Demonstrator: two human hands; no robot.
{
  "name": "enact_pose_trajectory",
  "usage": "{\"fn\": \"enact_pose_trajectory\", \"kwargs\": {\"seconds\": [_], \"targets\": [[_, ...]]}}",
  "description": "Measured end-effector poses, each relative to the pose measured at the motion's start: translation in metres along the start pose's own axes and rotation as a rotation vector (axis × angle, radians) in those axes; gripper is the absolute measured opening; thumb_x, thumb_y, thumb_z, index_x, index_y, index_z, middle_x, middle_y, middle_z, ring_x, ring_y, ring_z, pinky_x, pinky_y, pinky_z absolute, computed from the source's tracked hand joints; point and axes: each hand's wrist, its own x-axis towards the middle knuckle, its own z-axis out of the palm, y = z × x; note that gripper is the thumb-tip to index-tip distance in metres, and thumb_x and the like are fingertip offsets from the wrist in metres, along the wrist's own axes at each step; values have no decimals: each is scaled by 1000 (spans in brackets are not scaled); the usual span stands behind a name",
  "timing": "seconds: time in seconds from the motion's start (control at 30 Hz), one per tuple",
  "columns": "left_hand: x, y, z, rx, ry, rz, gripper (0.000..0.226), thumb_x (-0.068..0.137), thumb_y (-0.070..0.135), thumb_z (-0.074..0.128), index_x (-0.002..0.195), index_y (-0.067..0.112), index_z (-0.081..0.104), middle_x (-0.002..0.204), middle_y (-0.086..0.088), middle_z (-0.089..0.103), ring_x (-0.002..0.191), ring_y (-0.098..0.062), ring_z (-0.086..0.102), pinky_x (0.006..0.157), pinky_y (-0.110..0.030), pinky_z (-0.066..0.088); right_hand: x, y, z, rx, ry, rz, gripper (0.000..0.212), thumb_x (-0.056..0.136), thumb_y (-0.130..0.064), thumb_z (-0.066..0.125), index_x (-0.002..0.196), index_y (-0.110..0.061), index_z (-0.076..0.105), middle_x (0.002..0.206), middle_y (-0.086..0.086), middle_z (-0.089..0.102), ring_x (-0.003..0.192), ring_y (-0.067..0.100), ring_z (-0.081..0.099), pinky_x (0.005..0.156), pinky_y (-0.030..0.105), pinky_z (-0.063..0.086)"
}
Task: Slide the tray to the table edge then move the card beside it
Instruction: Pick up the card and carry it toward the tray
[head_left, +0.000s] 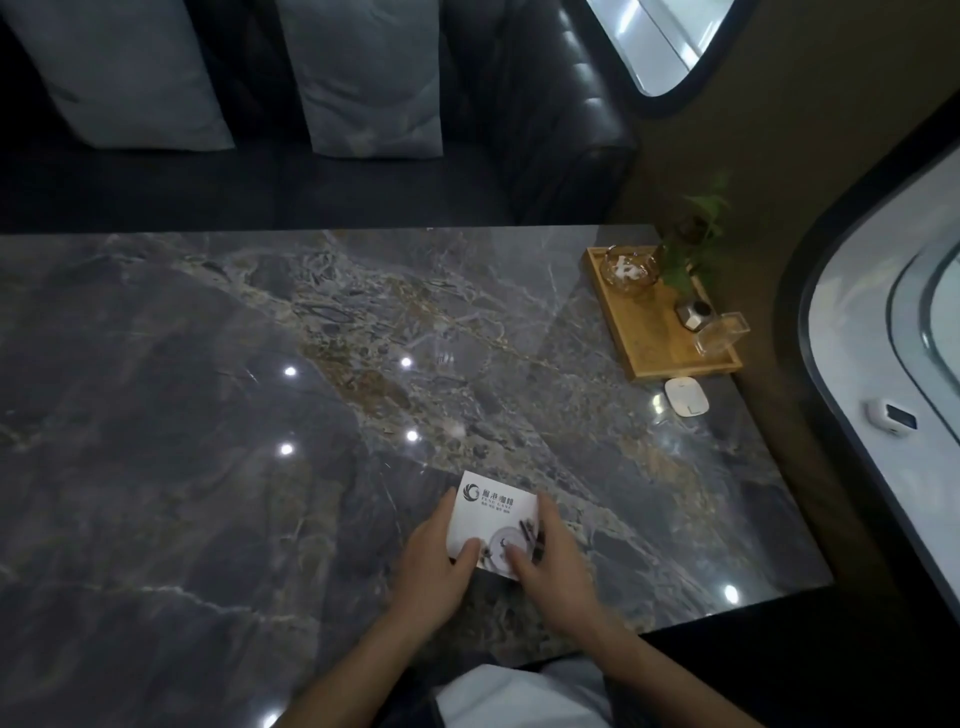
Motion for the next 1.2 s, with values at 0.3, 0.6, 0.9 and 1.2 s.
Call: {"fn": "enact_pose_trajectory", "kwargs": {"seconds": [0.3,0.6,0.9,1.2], "targets": [[13,25,7,-342,25,-79,62,86,3,70,135,37,53,118,19,68,105,4,67,84,-24,59,21,12,-28,226,92,125,56,90,-9,65,139,-22,41,128,4,61,104,15,67,80,33,61],[42,55,33,-481,38,-124,53,82,-9,71,125,22,64,121,0,72,112,-12,68,91,-35,59,41,35,-85,513,71,230,35,88,-2,68,120,-8,56,111,9,71,93,13,72,69,26,59],[59,93,67,-569,154,-217,24,86,3,72,106,15,71,105,-2,76,95,-14,72,70,-18,57,57,62,-147,774,-78,364,20,87,0,67,107,-2,63,93,9,77,73,18,73,60,26,57],[79,120,105,-765,246,-353,34,85,9,74,118,10,64,110,-9,70,94,-20,69,75,-30,60,63,81,-179,982,-189,453,33,85,0,68,111,16,56,105,33,69,83,37,68,59,31,58]]}}
